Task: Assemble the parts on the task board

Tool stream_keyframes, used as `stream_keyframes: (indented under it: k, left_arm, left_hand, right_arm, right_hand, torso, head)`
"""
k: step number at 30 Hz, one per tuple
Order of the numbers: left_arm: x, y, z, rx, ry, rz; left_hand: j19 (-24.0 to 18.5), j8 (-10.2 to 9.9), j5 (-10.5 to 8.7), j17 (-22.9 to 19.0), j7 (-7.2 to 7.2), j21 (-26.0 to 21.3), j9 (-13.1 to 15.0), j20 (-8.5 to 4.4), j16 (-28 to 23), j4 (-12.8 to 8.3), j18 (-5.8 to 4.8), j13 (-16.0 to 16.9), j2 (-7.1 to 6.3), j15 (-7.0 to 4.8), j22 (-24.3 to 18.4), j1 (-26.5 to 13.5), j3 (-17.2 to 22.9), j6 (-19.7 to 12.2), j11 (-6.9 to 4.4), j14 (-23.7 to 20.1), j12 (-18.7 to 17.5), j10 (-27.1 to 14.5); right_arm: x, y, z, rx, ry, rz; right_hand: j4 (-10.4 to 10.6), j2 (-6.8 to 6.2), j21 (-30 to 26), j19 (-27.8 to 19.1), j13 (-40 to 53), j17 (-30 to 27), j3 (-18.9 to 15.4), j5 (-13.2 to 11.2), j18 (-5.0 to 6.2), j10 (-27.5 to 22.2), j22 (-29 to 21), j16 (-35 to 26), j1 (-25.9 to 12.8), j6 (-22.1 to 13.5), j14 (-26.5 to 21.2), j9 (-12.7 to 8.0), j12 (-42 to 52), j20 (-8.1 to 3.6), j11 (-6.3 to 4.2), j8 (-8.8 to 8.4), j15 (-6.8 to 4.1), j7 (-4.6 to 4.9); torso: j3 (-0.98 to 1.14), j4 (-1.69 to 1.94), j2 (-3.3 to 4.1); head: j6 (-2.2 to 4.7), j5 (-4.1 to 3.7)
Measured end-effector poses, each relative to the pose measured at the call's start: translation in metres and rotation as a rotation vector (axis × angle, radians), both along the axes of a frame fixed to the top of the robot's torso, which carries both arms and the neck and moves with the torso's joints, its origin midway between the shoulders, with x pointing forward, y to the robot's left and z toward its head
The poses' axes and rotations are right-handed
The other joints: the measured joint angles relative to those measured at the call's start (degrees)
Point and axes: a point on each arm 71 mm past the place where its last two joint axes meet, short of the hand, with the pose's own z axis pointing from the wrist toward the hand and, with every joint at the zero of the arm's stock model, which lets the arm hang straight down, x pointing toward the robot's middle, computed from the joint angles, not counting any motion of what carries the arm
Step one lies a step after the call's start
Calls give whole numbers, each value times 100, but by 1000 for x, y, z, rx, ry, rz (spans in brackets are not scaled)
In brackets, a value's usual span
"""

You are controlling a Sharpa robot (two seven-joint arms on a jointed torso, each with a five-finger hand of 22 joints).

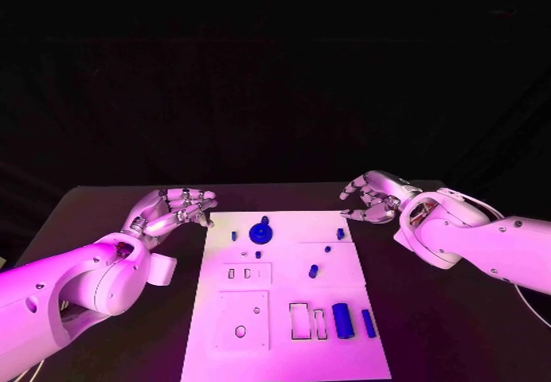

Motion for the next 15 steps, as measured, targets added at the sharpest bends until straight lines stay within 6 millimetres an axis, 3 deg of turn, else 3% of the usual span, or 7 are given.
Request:
stream_keyframes:
  k: [8,15]
  left_arm:
    - [0,-1,0,-1,1,-1]
    - [0,0,0,-1,1,0]
  left_hand:
    - [0,0,0,0,0,0,-1,0,0,0,0,0,0,0,0,0,0,0,0,0,0,0]
    - [0,0,0,0,0,0,-1,0,0,0,0,0,0,0,-1,0,0,0,0,0,0,0]
  right_arm:
    - [-6,-21,-27,-22,63,8]
    - [-4,-21,-41,-27,82,24]
  right_hand:
    - [1,-74,-11,0,0,-1,30,0,0,0,-1,0,98,-42,0,-18,-5,0,0,0,0,-1]
    - [17,-84,12,0,0,-1,46,0,0,0,-1,0,154,-118,0,-38,-28,0,0,0,0,17]
  torso:
    - [18,-9,-2]
    - [23,-5,-3]
  head:
    - [-40,-67]
    - [-91,-69]
